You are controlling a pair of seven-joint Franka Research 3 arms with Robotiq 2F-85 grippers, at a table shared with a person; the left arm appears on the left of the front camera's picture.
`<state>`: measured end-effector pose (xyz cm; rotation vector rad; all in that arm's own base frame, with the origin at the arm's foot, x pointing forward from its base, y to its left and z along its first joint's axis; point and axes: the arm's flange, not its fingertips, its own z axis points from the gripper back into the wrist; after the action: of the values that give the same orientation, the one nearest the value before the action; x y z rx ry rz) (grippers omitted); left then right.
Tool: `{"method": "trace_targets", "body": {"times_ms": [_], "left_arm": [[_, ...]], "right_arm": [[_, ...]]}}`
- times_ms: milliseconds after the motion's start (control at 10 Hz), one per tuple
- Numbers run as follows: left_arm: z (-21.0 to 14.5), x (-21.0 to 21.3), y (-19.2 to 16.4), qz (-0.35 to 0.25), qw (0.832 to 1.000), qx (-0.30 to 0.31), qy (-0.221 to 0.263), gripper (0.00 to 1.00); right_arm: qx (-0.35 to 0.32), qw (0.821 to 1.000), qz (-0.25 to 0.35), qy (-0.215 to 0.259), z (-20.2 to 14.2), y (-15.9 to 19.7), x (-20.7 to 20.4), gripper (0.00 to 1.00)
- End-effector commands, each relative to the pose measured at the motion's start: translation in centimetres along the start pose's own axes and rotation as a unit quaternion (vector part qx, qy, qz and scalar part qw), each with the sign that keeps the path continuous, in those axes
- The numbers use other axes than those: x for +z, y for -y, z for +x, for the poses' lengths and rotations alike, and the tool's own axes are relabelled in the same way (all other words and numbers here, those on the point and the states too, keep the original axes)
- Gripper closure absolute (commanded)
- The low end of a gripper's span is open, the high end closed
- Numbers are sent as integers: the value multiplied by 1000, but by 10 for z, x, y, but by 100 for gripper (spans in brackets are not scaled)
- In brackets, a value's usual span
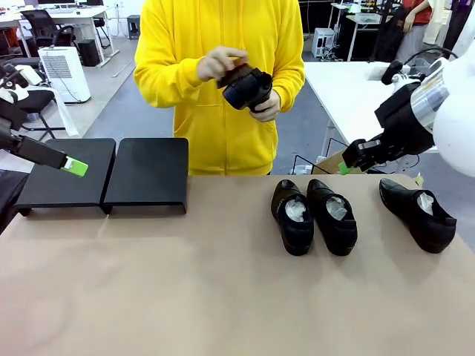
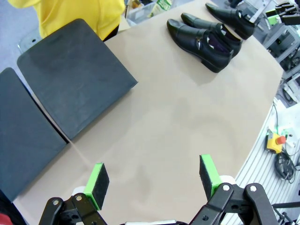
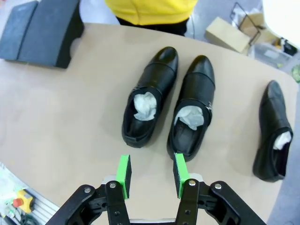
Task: Organize the shoes by placing them on the stand.
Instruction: Pick up one Shoe and place it in the middle of the table.
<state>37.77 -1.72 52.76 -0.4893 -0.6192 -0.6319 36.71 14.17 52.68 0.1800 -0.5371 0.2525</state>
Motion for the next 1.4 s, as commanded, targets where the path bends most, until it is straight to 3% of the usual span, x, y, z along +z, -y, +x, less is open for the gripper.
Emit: {"method": "trace_targets", "body": {"times_ms": [0, 100, 400, 800, 1000, 1100, 1300], "left_arm": [[1, 0, -2, -11, 1000, -7, 8, 0], [1, 0, -2, -11, 1000, -7, 8, 0], [1, 0, -2, -11, 1000, -7, 8, 0], [1, 0, -2, -11, 1000, -7, 8, 0], [1, 0, -2, -11, 1000, -7, 8, 0], [1, 0, -2, -11, 1000, -7, 8, 0], [1, 0, -2, -11, 1000, -7, 8, 0]], "right_arm": [[-61, 993, -102, -12, 0, -35, -15, 50], [-79, 987, -135, -22, 3, -44, -30, 50], [-70, 984, -152, -63, 16, -55, -88, 50], [-61, 984, -123, -117, 31, -62, -132, 50], [-72, 980, -96, -157, 20, -60, -154, 50], [-56, 985, -115, -117, 21, -58, -138, 50], [-56, 985, -115, -117, 21, -58, -138, 50]]}}
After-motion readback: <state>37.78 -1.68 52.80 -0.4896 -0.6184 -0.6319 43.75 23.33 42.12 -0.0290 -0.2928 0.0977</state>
